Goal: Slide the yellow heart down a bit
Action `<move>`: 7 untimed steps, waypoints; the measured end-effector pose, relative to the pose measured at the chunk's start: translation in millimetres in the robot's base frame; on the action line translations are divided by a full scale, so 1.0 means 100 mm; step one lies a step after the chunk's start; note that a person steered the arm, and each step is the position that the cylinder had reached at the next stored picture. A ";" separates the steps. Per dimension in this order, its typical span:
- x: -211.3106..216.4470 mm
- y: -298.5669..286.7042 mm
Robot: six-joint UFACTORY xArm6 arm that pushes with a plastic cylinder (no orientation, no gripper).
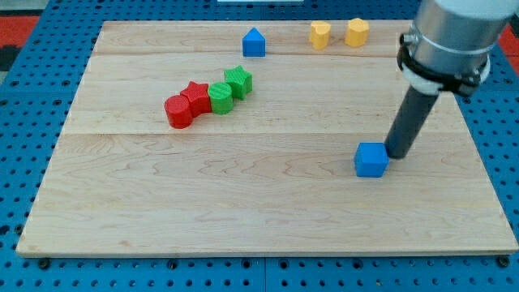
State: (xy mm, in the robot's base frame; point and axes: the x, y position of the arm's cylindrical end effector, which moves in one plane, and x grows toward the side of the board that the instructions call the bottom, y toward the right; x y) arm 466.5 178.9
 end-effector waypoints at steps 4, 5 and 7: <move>-0.05 -0.35; -0.67 -0.99; -1.43 -1.45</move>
State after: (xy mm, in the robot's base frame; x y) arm 323.7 33.7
